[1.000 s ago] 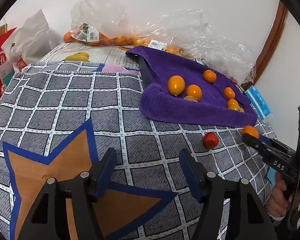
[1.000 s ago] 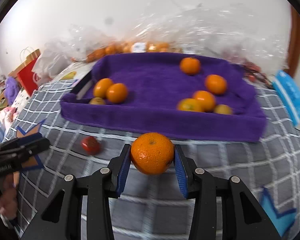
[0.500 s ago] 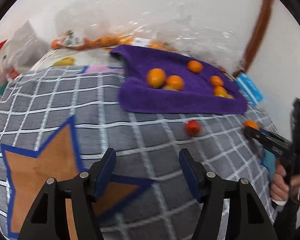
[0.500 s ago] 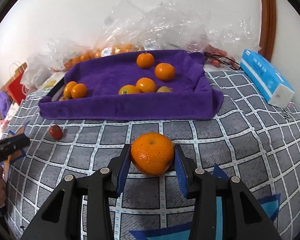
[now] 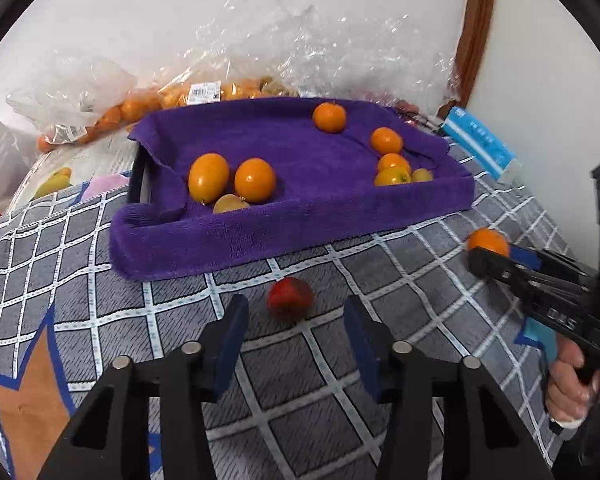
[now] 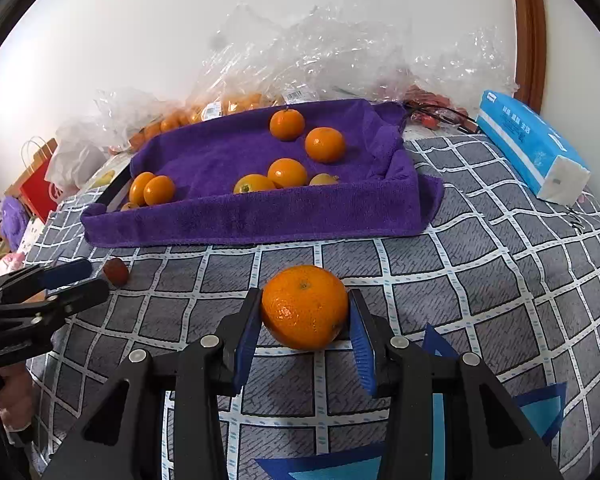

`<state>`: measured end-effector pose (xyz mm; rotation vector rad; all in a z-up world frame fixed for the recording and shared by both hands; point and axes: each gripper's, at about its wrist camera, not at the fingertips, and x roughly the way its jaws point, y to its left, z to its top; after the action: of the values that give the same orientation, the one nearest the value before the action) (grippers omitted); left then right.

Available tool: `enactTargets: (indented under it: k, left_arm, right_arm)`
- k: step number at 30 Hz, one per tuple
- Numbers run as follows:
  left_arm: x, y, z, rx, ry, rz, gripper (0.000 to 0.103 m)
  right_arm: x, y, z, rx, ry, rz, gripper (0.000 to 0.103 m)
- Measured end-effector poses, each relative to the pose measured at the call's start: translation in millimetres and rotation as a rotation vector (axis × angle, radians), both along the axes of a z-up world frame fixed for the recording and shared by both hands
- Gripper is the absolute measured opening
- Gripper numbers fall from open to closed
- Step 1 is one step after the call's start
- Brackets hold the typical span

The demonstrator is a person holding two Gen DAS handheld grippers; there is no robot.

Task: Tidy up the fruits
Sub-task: 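Grasp the small red fruit with the left tool while the right tool grasps an orange, then lift and carry the red fruit and orange over the purple towel with both tools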

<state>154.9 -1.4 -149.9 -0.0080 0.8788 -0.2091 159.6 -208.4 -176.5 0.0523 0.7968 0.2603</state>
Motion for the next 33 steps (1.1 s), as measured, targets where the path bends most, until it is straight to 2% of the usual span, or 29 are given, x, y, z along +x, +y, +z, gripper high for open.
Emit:
enactTargets:
  k: [5, 12, 15, 22, 26, 33]
  left_arm:
    - [7, -4, -8, 0.041, 0.014, -0.014, 0.035]
    - [13, -6, -9, 0.034, 0.015, -0.031, 0.024]
    - [13, 0, -8, -0.015, 0.019, -0.034, 0.024]
    - [7, 34, -4, -0.261, -0.015, -0.012, 0.024]
    - [2, 40, -2, -0.279, -0.043, 0.034, 0.024]
    - [-6, 37, 5, -0.248, -0.102, 0.046, 0.024]
  right_arm:
    - [1, -1, -1, 0.004, 0.004, 0.004, 0.042]
    - [2, 1, -3, 0.003, 0.011, 0.009, 0.042]
    - [3, 0, -3, 0.009, 0.011, 0.01, 0.042]
    - [2, -2, -3, 0.031, 0.01, 0.018, 0.042]
    - [1, -3, -2, 0.044, 0.004, 0.02, 0.042]
    - [0, -7, 0, 0.074, -0.005, 0.02, 0.042]
